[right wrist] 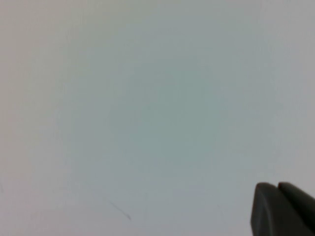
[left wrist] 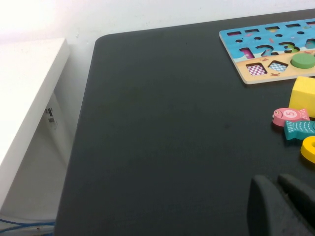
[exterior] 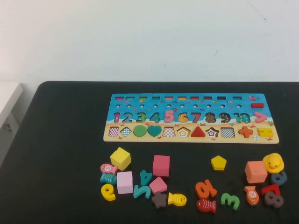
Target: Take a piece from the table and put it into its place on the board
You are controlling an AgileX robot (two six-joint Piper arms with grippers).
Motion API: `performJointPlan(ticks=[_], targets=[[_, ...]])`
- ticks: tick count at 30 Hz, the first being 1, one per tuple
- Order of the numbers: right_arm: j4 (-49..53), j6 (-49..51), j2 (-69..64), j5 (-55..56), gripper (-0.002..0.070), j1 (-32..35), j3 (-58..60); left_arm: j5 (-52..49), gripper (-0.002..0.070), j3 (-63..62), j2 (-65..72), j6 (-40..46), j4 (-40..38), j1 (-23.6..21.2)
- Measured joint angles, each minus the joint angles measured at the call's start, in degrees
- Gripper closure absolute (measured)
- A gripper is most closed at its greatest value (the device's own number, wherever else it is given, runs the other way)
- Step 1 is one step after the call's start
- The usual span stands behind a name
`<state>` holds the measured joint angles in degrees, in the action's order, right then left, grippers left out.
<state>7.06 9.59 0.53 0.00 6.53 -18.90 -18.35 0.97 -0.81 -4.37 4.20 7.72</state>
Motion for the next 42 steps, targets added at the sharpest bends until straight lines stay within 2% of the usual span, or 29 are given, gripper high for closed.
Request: performJointPlan(ticks=[5,9,15,23,26,30,36,40,42], targets=[[-1.1,-4.3,-6.9,-22.0,0.0657,0.0,-14.1,0.0,0.0676,0.0,0.0,0.0,0.0,0.0],[-7.6,-13.5,-18.0,-38.8,0.0658,0.0,-22.7,0.0,0.0677,0.0,0.0,0.0,0.0,0.0],[-21.8,-29.2,-36.6,-50.7,0.0658,0.0,-28.3,0.0,0.0676,0.0,0.0,0.0,0.0,0.0],[-43.1,-46.3,-61.7,-49.1,0.0657,-0.9,-28.6,0.0,0.0676,0.0,0.0,0.0,0.0,0.0],[-47.2,-48.8,-68.1,-43.2,0.0657,-4.9,-28.8,0.0,0.0676,0.0,0.0,0.0,0.0,0.0],[-48.7,-48.9,-75.2,-35.6,0.0657,-13.8,-29.5,0.0,0.0676,0.0,0.0,0.0,0.0,0.0],[-44.8,-44.1,-87.0,-31.6,0.0657,-24.6,-35.3,0.0,0.0676,0.0,0.0,0.0,0.0,0.0],[-33.0,-33.3,-96.0,-34.0,0.0647,-28.8,-43.2,0.0,0.0676,0.0,0.0,0.0,0.0,0.0],[-26.8,-27.5,-99.7,-37.3,0.0612,-29.9,-48.3,0.0,0.0676,0.0,0.0,0.0,0.0,0.0]])
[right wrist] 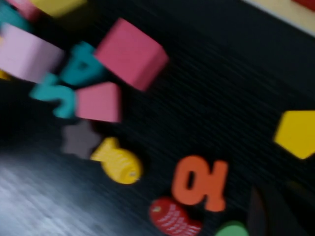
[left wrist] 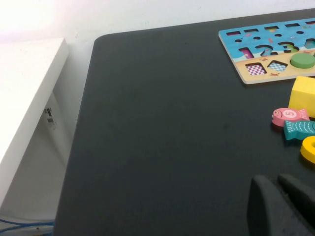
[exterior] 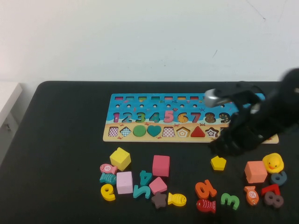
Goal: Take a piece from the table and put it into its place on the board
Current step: Pick up the "Pentagon"
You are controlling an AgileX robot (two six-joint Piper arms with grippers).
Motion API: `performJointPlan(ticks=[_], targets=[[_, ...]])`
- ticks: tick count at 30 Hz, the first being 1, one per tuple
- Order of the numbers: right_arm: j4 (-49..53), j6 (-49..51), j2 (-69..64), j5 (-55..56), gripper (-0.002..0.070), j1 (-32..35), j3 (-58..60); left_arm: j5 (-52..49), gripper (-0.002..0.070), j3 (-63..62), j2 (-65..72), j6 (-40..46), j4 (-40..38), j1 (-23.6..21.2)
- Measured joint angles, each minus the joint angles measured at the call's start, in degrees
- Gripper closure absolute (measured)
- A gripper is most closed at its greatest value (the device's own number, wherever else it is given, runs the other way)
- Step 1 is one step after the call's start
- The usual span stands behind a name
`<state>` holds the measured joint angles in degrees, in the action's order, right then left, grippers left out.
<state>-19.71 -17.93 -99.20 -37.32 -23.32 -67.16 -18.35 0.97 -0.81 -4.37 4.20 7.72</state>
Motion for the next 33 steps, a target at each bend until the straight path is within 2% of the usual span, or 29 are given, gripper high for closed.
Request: performJointPlan(ticks=[2,4,8,11,21,24,28,33], targets=[[5.3,4.6,-4.0,-4.2,0.0533,-0.8,-5.1,0.0,0.0676,0.0,0.0,0.0,0.0,0.0],[8.6,7.9,-7.2,-7.4,0.0423,-1.1,-9.1,0.0,0.0676,0.0,0.0,-0.1,0.0,0.0],[11.3,11.7,-12.8,-9.3,0.0225,-1.2,-14.7,0.0,0.0676,0.0,0.0,-0.1,0.0,0.0],[11.7,13.6,-15.8,-9.4,0.0173,-1.2,-17.0,0.0,0.0676,0.0,0.0,-0.1,0.0,0.0],[16.4,19.9,-23.4,-8.6,0.0162,-1.2,-18.0,0.0,0.0676,0.0,0.0,-0.1,0.0,0.0],[16.4,20.5,-24.3,-8.6,0.0206,-1.2,-18.3,0.0,0.0676,0.0,0.0,-0.1,0.0,0.0],[16.4,20.5,-24.4,-8.6,0.03,-1.2,-18.4,0.0,0.0676,0.0,0.0,-0.1,0.0,0.0],[16.4,20.5,-24.4,-8.5,0.0307,-1.2,-18.4,0.0,0.0676,0.0,0.0,-0.1,0.0,0.0]])
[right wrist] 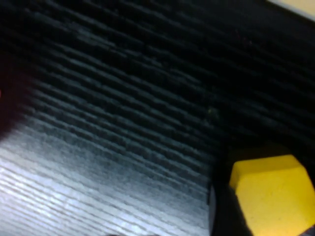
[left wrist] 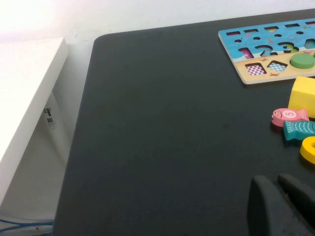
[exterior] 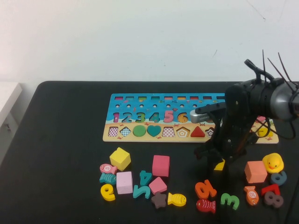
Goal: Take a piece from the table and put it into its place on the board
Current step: Pick up the "Pentagon", then place the "five-pointed star" into the hole of the five-pointed star
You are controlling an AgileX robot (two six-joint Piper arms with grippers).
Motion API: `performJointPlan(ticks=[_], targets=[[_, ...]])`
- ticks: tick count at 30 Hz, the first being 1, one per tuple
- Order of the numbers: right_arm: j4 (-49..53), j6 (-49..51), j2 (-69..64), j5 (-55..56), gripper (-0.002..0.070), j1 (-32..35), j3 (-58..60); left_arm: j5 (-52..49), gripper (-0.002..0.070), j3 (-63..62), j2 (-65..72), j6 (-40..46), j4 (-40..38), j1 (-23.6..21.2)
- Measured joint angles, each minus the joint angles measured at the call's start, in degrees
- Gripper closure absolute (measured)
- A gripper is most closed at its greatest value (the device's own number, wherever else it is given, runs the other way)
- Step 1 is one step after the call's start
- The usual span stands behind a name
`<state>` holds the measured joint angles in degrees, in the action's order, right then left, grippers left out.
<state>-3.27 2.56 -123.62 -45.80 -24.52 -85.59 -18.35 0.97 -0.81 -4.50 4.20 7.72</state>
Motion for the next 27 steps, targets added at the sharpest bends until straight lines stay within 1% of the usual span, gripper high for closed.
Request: performJointPlan(ticks=[7,10,15,20,27], targets=[[0.0,-0.7,-0.2,-1.0,0.0307,0.0,-3.4,0.0,0.0676,0.0,0.0,0.0,0.0,0.0],[-1.2,-3.8,-0.2,-1.7,0.0307,0.0,-7.4,0.0,0.0676,0.0,0.0,0.0,0.0,0.0],[-6.1,-10.8,-1.1,-0.9,0.0307,0.0,-15.2,0.0,0.0676,0.0,0.0,0.0,0.0,0.0],[-7.4,-14.7,-6.1,-1.3,0.0307,-0.1,-22.9,0.0,0.0676,0.0,0.0,0.0,0.0,0.0],[-7.4,-17.9,-14.4,-6.3,0.0307,-0.1,-32.1,0.0,0.0676,0.0,0.0,0.0,0.0,0.0]])
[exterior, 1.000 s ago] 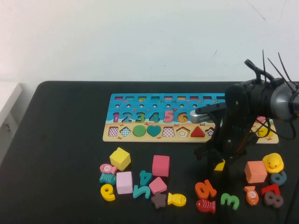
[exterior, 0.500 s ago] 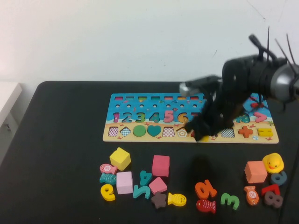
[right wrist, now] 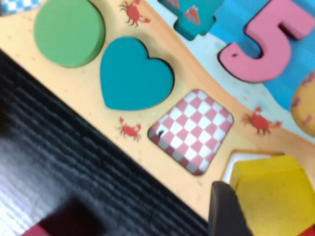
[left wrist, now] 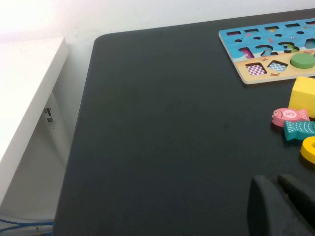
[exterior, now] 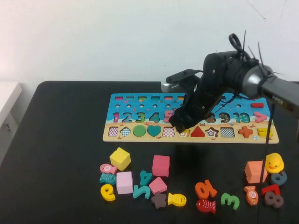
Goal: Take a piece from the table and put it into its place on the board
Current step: Place the "five-pointed star" into the hole of the five-pointed star
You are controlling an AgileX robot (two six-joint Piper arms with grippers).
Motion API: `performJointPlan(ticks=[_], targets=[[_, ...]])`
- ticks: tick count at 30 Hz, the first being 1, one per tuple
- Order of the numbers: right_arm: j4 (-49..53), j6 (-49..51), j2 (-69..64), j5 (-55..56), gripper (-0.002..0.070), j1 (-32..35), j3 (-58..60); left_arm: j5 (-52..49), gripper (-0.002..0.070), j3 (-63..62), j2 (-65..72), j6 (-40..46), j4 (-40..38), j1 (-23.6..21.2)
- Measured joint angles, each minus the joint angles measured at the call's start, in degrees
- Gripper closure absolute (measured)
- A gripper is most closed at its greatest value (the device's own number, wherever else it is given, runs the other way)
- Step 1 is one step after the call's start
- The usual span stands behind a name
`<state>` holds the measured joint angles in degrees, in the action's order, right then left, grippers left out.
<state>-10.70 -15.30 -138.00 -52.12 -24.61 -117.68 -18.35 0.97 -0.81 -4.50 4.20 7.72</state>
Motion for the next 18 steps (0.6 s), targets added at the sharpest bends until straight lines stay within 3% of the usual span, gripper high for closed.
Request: performJointPlan(ticks=[18], targets=[[1.1,-0.2,-4.2,-3.9,0.0308,0.0,-5.0,0.0,0.0676,0.0,0.0,-0.1,0.0,0.0]])
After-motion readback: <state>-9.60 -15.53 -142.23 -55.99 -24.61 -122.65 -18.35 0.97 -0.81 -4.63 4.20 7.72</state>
